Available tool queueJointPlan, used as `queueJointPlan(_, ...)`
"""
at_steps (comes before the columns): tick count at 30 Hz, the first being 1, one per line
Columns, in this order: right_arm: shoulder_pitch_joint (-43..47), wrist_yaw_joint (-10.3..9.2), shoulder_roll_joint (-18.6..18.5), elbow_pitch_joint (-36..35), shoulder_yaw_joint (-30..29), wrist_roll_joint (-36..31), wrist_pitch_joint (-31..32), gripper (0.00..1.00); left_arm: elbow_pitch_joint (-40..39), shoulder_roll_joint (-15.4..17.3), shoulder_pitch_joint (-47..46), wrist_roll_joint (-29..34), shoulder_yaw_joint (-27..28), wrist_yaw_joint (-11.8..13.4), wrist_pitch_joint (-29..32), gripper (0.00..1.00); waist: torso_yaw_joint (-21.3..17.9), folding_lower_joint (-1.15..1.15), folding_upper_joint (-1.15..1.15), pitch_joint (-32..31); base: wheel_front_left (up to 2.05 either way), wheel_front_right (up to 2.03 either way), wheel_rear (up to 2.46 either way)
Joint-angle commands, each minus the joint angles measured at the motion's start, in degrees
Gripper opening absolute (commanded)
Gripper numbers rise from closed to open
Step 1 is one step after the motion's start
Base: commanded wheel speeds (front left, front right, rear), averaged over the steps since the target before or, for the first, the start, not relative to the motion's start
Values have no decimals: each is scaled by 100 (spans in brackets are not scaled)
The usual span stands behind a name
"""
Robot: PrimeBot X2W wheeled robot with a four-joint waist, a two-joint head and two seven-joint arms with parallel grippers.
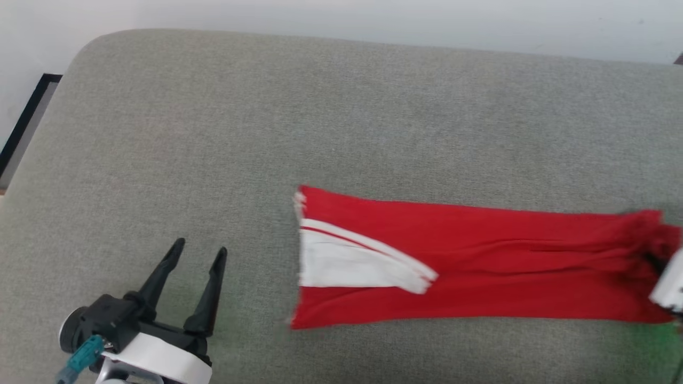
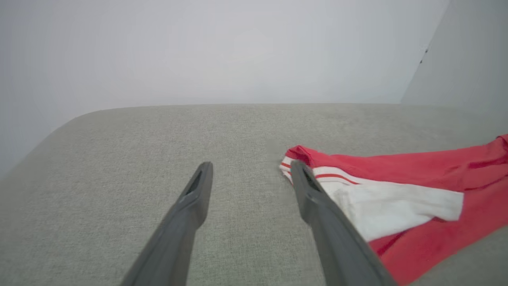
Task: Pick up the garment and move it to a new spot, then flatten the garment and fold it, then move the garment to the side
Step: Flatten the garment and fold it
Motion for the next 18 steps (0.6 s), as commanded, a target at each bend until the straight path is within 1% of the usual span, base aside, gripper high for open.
queueJointPlan(1,25,-30,-131,-89,-148,10,-66,0,-43,17,60,-85,46,13,-29,100,-35,0,0,-7,0,0,0)
queueJointPlan(5,123,-30,-379,-384,-674,14,-71,0,-149,2,74,-114,193,13,-29,100,-113,0,0,-8,0,0,0)
queueJointPlan(10,284,-30,-767,-765,-1383,-209,-39,0,-204,69,129,-89,268,13,-29,100,-218,0,0,8,0,0,0)
queueJointPlan(12,319,-26,-801,-946,-1606,-268,-20,0,-200,81,145,-92,268,13,-29,100,-260,0,0,6,0,0,0)
queueJointPlan(15,373,-23,-805,-1119,-1714,-235,68,0,-167,103,172,-149,213,13,-29,100,-327,0,0,-7,0,0,0)
queueJointPlan(18,463,-22,-722,-1292,-1523,-159,160,0,-141,122,150,-131,145,13,-29,100,-377,0,0,-21,0,0,0)
